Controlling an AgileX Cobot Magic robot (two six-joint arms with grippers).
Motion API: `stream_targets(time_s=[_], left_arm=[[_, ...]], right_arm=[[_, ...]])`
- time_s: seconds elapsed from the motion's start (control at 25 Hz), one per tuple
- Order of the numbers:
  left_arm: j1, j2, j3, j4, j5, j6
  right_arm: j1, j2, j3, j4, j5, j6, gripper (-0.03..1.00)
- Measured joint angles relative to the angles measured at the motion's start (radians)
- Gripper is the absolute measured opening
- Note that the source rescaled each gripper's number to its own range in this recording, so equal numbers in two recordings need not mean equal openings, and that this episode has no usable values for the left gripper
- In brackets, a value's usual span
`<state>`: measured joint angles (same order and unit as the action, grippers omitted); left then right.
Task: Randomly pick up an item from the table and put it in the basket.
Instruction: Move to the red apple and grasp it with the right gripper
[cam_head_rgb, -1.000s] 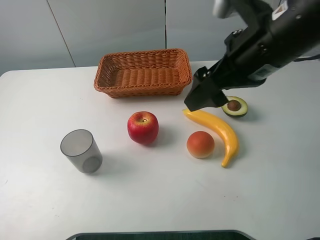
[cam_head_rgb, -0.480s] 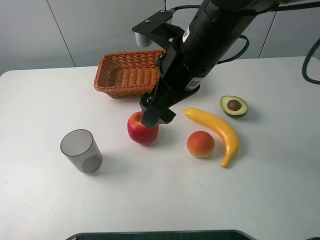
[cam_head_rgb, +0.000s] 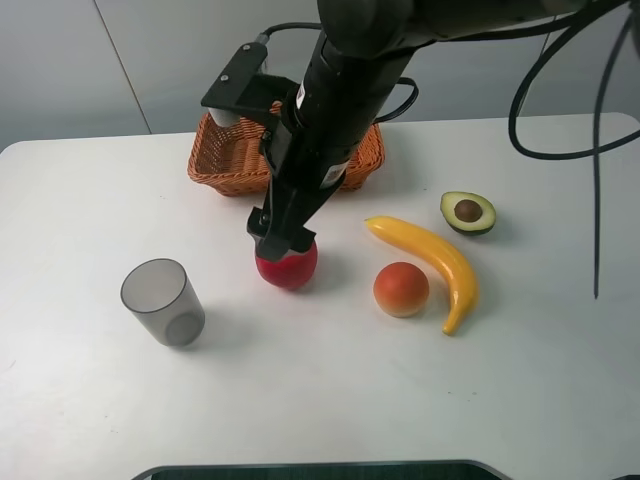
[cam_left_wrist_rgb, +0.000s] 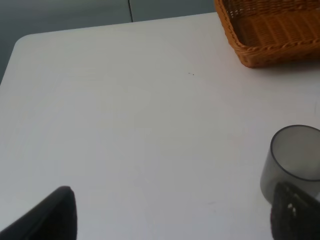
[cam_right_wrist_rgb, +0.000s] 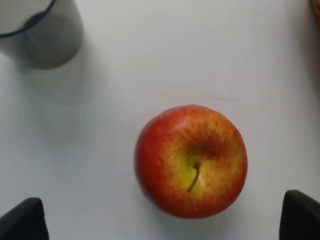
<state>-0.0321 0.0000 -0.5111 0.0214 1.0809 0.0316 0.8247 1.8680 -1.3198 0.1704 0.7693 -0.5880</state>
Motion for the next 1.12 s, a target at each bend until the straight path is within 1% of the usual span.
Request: stream_targets(time_s=[0.24, 0.56, 0.88, 1.12], left_arm=[[0.000, 0.000, 0.000, 0.000, 0.000, 0.000], [0.000, 0.000, 0.000, 0.000, 0.000, 0.000], [0.000, 0.000, 0.000, 0.000, 0.000, 0.000], [0.000, 0.000, 0.000, 0.000, 0.000, 0.000]], right_arm=[[0.002, 0.089, -0.047, -0.087, 0.000, 0.015, 1.00], [0.012, 0.176, -0.099, -0.138, 0.022, 0.030, 1.00], [0.012, 0.236, -0.110, -0.162, 0.018, 0.051, 1.00], [0.012, 0.251, -0.110, -0.170, -0.016, 0.063, 1.00]])
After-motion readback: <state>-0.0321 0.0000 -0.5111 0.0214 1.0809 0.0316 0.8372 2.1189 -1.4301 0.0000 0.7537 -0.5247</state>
